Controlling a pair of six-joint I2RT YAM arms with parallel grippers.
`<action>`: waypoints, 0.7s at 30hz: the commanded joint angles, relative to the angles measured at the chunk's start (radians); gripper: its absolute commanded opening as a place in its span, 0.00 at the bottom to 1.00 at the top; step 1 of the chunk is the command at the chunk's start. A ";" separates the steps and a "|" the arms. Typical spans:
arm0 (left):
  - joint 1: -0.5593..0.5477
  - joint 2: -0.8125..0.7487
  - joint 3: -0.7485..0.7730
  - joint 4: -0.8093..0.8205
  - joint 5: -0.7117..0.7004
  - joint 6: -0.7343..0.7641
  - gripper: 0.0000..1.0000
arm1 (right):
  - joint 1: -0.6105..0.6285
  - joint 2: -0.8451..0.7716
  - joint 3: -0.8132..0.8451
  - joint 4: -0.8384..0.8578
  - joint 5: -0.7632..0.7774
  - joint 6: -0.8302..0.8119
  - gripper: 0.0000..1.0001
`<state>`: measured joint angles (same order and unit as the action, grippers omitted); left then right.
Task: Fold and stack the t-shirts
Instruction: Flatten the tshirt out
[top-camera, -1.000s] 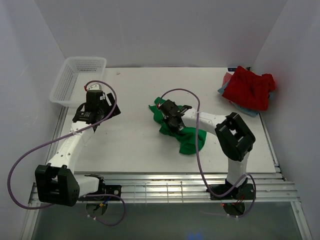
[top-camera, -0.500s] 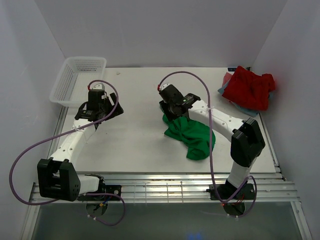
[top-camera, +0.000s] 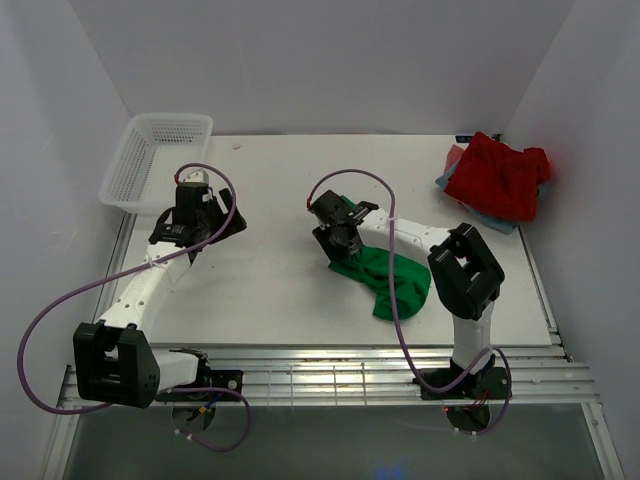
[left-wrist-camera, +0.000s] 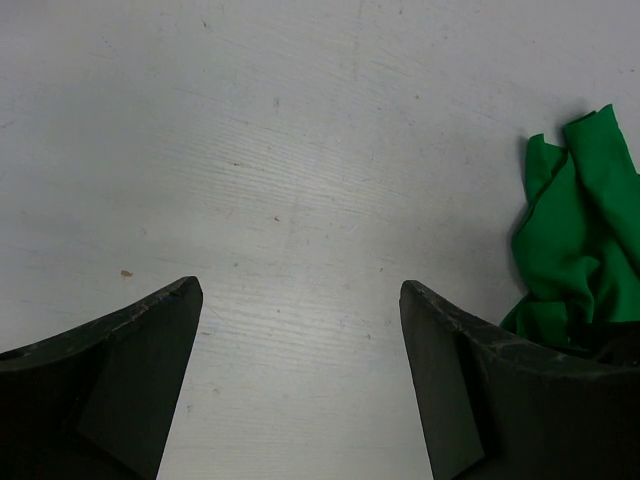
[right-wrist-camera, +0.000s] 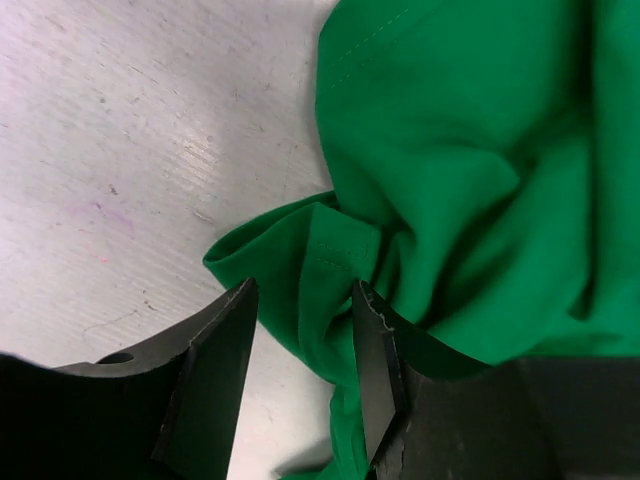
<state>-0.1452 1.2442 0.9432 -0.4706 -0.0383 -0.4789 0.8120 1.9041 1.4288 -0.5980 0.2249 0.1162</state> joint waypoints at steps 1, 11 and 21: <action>0.007 -0.038 0.011 -0.002 -0.008 0.008 0.90 | 0.006 0.022 -0.005 0.044 -0.030 0.003 0.49; 0.007 -0.032 0.017 -0.002 -0.014 0.014 0.90 | 0.004 0.030 -0.057 0.058 -0.029 0.008 0.34; 0.007 0.011 0.069 0.043 -0.020 0.029 0.90 | 0.006 0.010 0.366 -0.121 -0.013 -0.079 0.08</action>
<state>-0.1452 1.2510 0.9527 -0.4686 -0.0456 -0.4637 0.8120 1.9579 1.5284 -0.6651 0.2058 0.0837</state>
